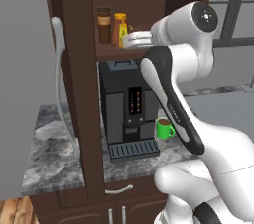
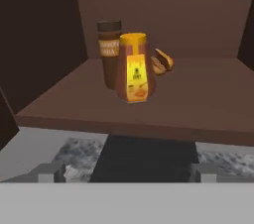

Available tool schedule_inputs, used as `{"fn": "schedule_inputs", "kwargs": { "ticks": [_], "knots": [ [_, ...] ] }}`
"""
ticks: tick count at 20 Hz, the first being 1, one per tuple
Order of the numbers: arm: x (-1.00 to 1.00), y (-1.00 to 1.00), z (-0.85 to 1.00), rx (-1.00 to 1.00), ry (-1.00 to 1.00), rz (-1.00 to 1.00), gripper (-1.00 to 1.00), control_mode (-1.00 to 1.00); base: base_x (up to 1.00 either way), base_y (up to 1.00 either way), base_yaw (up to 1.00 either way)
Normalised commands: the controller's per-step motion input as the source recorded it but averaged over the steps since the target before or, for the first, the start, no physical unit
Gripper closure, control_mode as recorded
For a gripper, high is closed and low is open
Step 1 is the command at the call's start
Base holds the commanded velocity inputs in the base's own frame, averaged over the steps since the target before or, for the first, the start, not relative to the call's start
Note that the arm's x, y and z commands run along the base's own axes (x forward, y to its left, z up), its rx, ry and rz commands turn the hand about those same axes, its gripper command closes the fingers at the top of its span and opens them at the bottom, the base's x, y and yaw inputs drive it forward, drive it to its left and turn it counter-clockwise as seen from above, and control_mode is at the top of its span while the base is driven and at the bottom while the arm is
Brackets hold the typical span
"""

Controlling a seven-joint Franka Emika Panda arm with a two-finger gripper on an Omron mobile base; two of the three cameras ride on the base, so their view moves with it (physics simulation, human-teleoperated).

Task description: Pick the cinnamon and honey bottle from the cabinet and place them next to the mug.

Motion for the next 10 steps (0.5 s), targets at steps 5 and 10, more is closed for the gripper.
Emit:
{"fn": "schedule_inputs", "kwargs": {
  "ticks": [5, 10],
  "knots": [
    [0.07, 0.00, 0.68, 0.00, -0.05, 0.03, -1.00, -1.00, 0.00, 0.00, 0.00],
    [0.05, -0.01, 0.36, 0.00, 0.11, 0.09, -1.00, -1.00, 0.00, 0.00, 0.00]
  ]
}}
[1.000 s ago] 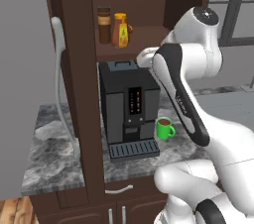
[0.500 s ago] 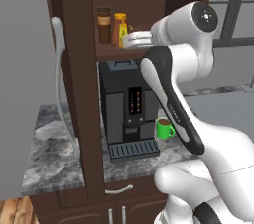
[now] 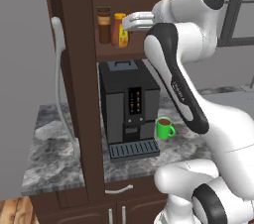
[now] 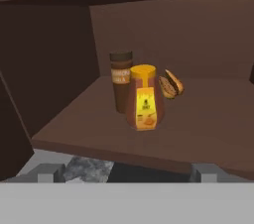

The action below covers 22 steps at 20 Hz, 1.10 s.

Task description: Pick the cinnamon and honey bottle from the cabinet and place them next to the mug.

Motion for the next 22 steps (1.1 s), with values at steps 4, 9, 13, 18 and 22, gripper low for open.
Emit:
{"fn": "schedule_inputs", "kwargs": {
  "ticks": [4, 9, 13, 18, 22],
  "knots": [
    [0.29, -0.08, -0.15, 0.00, 0.03, 0.09, -1.00, -1.00, 0.00, 0.00, 0.00],
    [0.15, 0.00, -0.55, -0.01, 0.00, 0.05, -1.00, -1.00, 0.00, 0.00, 0.00],
    [0.00, 0.00, -0.13, -0.04, -0.02, 0.00, -1.00, -1.00, 0.00, 0.00, 0.00],
    [0.08, 0.00, 0.00, -0.09, -0.01, 0.00, -1.00, -1.00, 0.00, 0.00, 0.00],
    [0.35, 0.00, 0.00, -0.06, 0.00, -0.01, -1.00, -1.00, 0.00, 0.00, 0.00]
  ]
}}
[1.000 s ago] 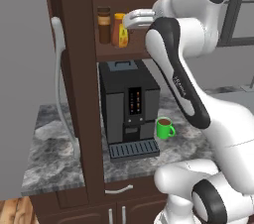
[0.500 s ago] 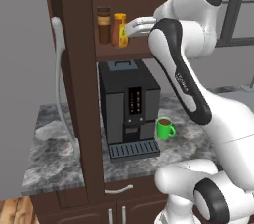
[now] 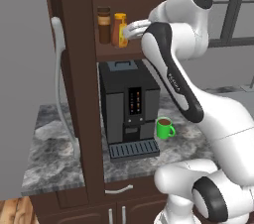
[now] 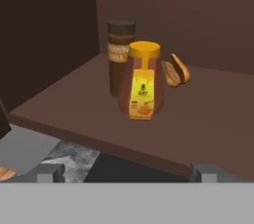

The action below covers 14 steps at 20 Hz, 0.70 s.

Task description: Pick the cinnamon and honey bottle from the cabinet and place them next to the mug.

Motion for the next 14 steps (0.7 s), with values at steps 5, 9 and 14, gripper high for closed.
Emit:
{"fn": "schedule_inputs", "kwargs": {
  "ticks": [5, 9, 14],
  "knots": [
    [0.50, 0.04, 0.04, -0.07, 0.03, 0.00, -1.00, -1.00, 0.00, 0.00, 0.00],
    [0.32, 0.28, 0.00, -0.06, 0.04, 0.00, -1.00, -1.00, 0.00, 0.00, 0.00],
    [0.36, 0.31, 0.00, -0.05, 0.00, 0.00, -1.00, -1.00, 0.00, 0.00, 0.00]
  ]
}}
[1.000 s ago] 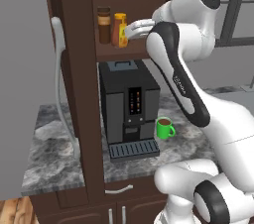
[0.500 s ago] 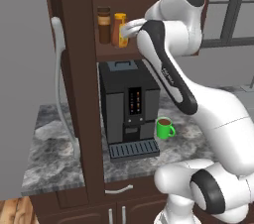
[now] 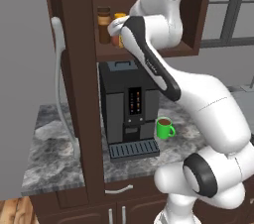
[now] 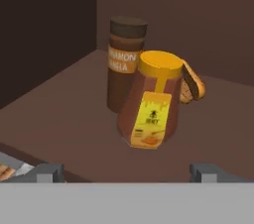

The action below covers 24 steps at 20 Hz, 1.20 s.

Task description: Pick the cinnamon and honey bottle from the cabinet and place them next to the mug.

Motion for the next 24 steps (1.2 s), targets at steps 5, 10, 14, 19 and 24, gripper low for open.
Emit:
{"fn": "schedule_inputs", "kwargs": {
  "ticks": [5, 10, 14, 19, 24],
  "knots": [
    [0.40, -0.01, 0.00, -0.01, 0.00, 0.00, -1.00, -1.00, 0.00, 0.00, 0.00],
    [0.13, -0.24, 0.00, 0.00, 0.00, 0.00, -1.00, -1.00, 0.00, 0.00, 0.00],
    [0.18, 0.00, -0.10, 0.00, 0.00, 0.00, -1.00, -1.00, 0.00, 0.00, 0.00],
    [0.28, 0.09, -0.21, 0.00, 0.00, 0.00, -1.00, -1.00, 0.00, 0.00, 0.00],
    [0.16, 0.00, -0.02, 0.00, 0.00, 0.00, -1.00, -1.00, 0.00, 0.00, 0.00]
  ]
}}
